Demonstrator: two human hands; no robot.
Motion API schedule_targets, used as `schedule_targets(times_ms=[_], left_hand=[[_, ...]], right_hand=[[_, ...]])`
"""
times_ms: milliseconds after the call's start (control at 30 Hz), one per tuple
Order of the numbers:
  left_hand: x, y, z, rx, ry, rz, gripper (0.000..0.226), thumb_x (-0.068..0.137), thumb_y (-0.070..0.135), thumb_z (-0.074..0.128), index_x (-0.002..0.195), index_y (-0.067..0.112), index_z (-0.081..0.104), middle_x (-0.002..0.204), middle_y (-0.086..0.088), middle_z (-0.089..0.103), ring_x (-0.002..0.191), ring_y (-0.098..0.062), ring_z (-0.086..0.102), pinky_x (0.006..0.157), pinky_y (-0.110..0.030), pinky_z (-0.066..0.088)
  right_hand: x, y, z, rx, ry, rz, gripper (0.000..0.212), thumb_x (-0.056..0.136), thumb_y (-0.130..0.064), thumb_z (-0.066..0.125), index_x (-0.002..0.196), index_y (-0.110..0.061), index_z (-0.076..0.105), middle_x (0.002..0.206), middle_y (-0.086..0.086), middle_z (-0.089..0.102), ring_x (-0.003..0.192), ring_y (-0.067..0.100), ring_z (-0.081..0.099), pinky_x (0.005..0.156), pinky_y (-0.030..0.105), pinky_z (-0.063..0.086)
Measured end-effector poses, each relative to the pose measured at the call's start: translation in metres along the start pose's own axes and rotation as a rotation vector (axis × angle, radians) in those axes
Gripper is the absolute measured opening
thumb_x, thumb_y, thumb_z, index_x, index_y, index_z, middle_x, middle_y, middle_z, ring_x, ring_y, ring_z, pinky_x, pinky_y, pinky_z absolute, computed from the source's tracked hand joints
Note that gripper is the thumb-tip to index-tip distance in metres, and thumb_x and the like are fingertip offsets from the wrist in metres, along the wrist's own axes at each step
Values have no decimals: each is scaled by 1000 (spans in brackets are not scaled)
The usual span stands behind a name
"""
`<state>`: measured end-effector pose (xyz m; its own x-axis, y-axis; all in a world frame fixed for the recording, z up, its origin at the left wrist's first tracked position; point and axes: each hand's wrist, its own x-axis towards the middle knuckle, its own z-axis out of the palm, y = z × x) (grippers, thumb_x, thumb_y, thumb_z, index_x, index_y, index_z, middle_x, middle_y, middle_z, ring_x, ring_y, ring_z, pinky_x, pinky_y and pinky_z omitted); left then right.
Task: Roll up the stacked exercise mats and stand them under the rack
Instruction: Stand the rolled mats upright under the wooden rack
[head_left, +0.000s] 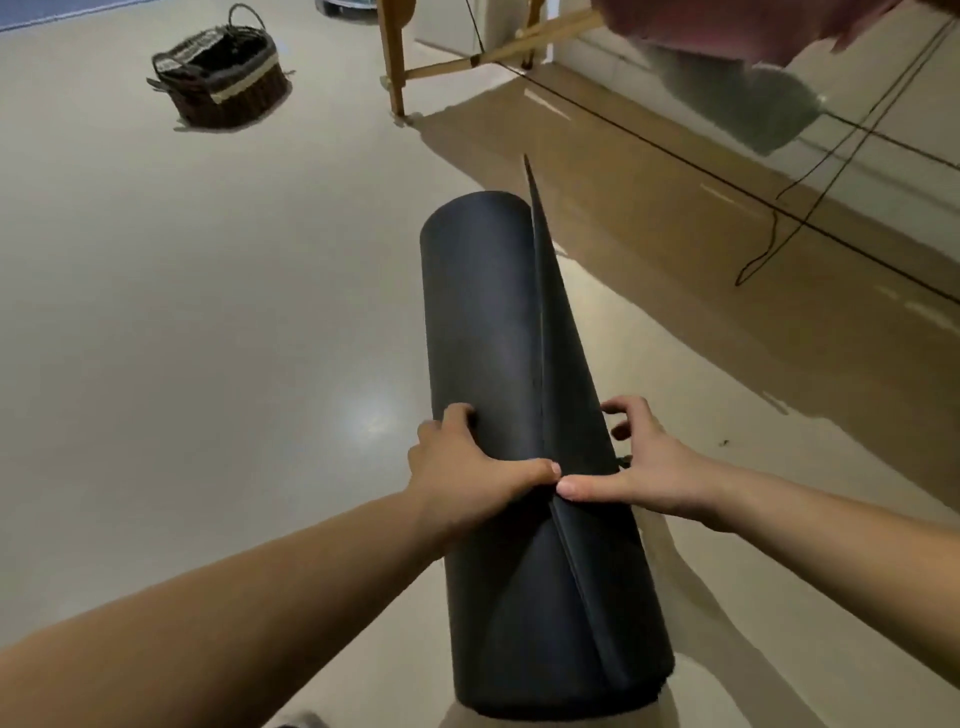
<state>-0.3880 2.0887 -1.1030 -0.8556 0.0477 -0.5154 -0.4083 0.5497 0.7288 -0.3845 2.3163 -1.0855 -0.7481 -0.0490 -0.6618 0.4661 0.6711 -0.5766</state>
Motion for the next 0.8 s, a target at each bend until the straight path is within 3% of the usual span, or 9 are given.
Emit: schedule_targets(times_ms=[67,167,200,333,467,600,667,733,800], left_hand=[[4,19,21,53,-81,84,111,52,72,87,145,37,38,138,6,49,121,-21,56,100,-43,58],[10,40,29,-75,-130,127,63,87,34,84,141,28,51,130,4,60,111,-17,63,93,-30,57],[11,43,33,-83,-87,126,59,89,25,83,139,27,51,131,2,60,112,-19,64,92,-32,59],[7,40,39,-86,-15,-99,99,84,45,86,160,25,27,157,-4,40,135,-35,52,105,-52,51],[-2,53,46,-236,-113,-158,87,87,44,82,156,27,32,142,0,52,115,-26,56,86,-43,50],[-9,70,72,-145,-100,-73,98,78,49,89,156,31,33,140,2,52,118,-27,58,94,-42,55],[-12,81,87,-35,-116,-46,89,84,55,82,156,39,32,146,-2,47,122,-32,59,102,-50,56],[-13,99,103,80,-197,0,76,90,47,77,153,46,35,146,-4,43,120,-34,59,101,-52,57],[-12,123,123,191,-340,72,75,89,29,75,150,51,37,146,-4,43,122,-35,57,99,-49,59]], right_hand=[[-14,27,-19,50,78,-40,111,64,-54,93,153,-43,28,145,-4,38,128,23,52,98,41,55],[-23,54,-30,214,110,45,85,87,-28,73,161,-37,31,138,1,49,113,29,62,80,38,58],[-23,62,-31,224,157,72,79,91,-28,66,162,-33,33,138,2,52,116,29,61,80,36,56],[-23,71,-25,86,274,73,87,77,-71,60,150,-24,48,149,-4,45,128,17,52,105,37,45],[-36,50,-17,-96,269,94,129,52,-101,64,152,-22,39,146,1,40,131,25,51,102,42,51],[-46,68,-23,19,248,212,147,35,-102,71,153,-20,39,147,3,45,130,26,55,104,44,53],[-56,91,-27,274,213,255,141,33,-97,79,147,-19,48,137,-1,58,116,21,64,94,39,58],[-68,109,-34,518,166,326,129,42,-90,82,144,-17,50,131,1,62,103,19,64,78,32,55],[-74,131,-42,605,140,397,134,43,-95,76,150,-20,47,141,5,59,118,28,59,91,40,51]])
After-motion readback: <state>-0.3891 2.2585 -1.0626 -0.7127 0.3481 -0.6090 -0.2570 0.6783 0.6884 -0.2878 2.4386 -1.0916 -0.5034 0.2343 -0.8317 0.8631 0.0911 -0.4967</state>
